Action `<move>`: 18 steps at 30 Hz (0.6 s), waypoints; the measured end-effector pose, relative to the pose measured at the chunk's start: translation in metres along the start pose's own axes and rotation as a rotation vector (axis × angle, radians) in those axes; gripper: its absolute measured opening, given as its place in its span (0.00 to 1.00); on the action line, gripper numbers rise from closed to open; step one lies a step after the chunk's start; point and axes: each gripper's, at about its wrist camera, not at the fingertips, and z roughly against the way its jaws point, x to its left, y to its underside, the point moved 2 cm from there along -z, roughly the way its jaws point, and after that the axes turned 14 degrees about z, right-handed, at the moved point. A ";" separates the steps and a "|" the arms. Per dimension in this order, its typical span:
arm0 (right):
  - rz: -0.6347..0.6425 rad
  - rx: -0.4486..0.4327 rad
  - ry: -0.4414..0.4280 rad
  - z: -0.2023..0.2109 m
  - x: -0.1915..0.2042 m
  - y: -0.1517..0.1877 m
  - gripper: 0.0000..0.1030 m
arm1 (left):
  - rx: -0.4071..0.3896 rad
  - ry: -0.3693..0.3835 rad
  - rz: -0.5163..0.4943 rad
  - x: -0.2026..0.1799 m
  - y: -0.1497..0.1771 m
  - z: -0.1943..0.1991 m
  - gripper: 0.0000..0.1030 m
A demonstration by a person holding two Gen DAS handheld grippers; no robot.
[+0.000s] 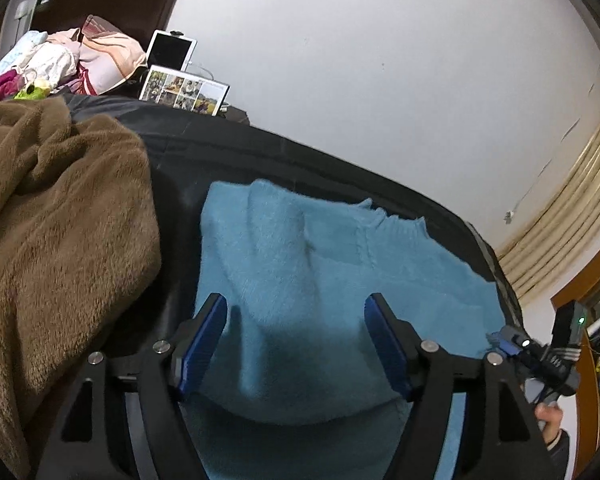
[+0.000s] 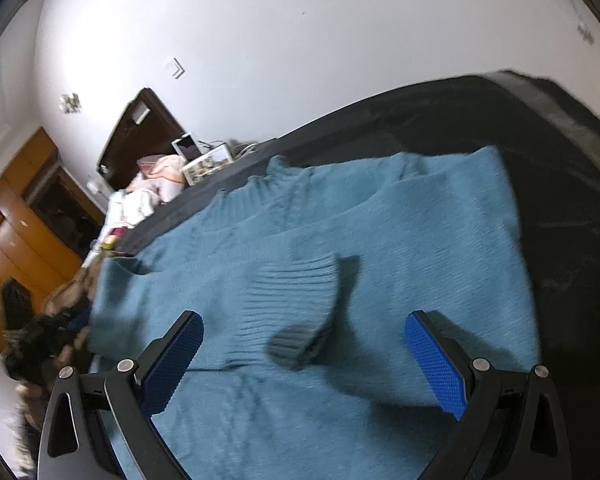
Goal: Fold clothes
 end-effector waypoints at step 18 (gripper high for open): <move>-0.170 0.089 -0.024 -0.024 0.014 -0.010 0.48 | 0.014 -0.048 0.135 0.036 -0.012 -0.007 0.75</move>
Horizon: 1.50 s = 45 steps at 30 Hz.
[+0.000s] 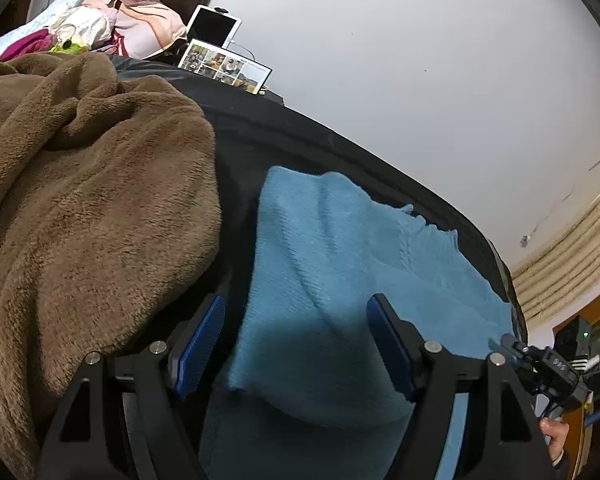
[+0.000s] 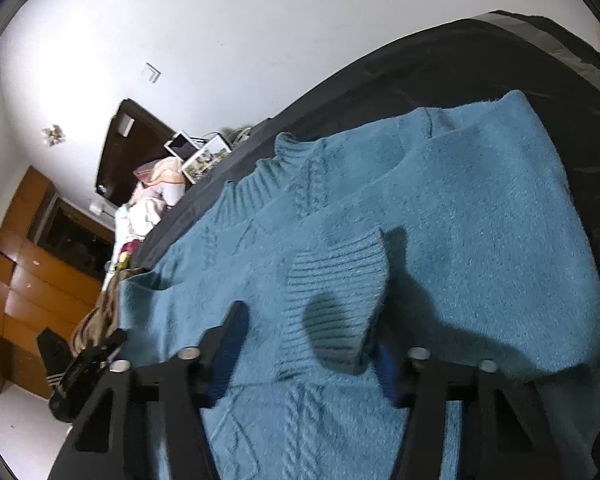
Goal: Fold clothes
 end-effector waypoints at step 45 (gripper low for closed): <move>-0.111 0.021 -0.046 0.000 0.007 0.002 0.68 | -0.002 0.016 0.038 -0.001 -0.006 0.007 0.75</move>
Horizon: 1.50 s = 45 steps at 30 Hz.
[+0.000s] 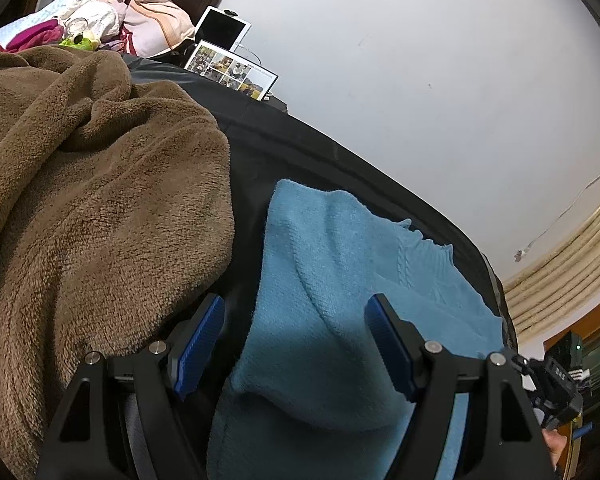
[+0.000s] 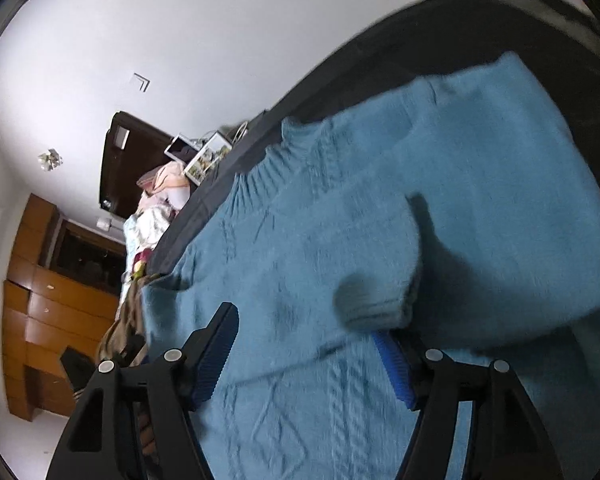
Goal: Fold clothes
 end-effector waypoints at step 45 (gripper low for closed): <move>0.506 -0.015 0.543 0.009 0.024 0.027 0.75 | 0.029 -0.158 -0.335 -0.040 0.031 -0.013 0.76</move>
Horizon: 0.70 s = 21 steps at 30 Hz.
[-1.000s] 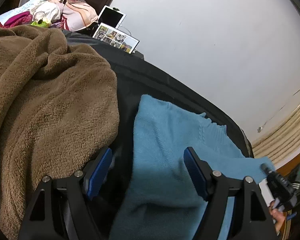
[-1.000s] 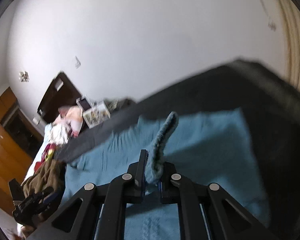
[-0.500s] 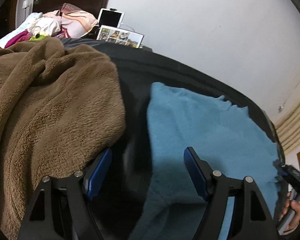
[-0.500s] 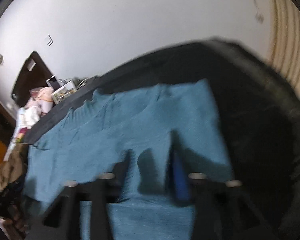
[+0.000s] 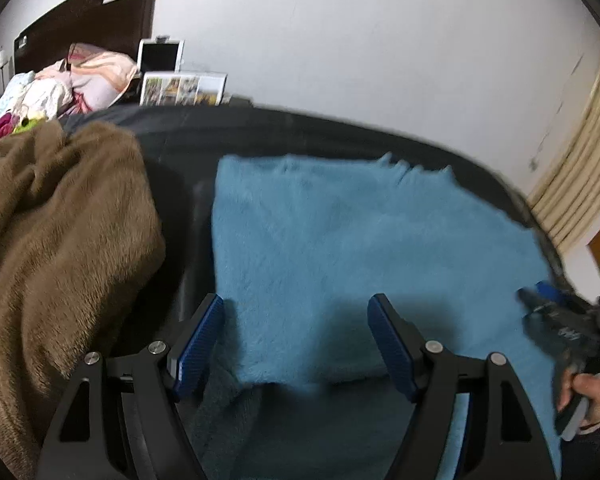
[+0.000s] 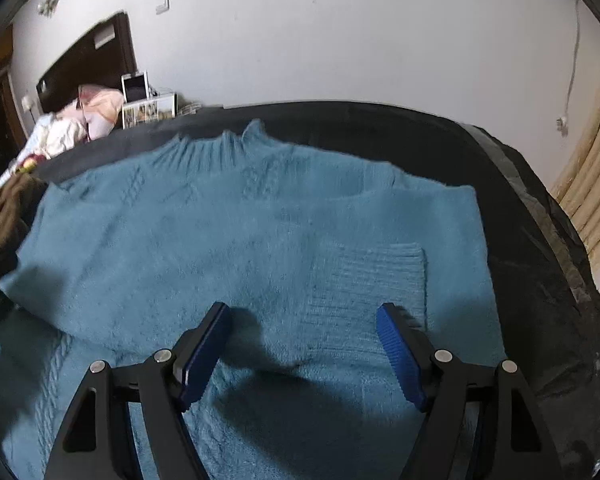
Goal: Fold clothes
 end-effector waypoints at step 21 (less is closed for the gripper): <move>-0.065 0.037 0.022 -0.017 -0.012 0.000 0.99 | 0.025 -0.062 -0.005 0.008 -0.002 -0.015 0.80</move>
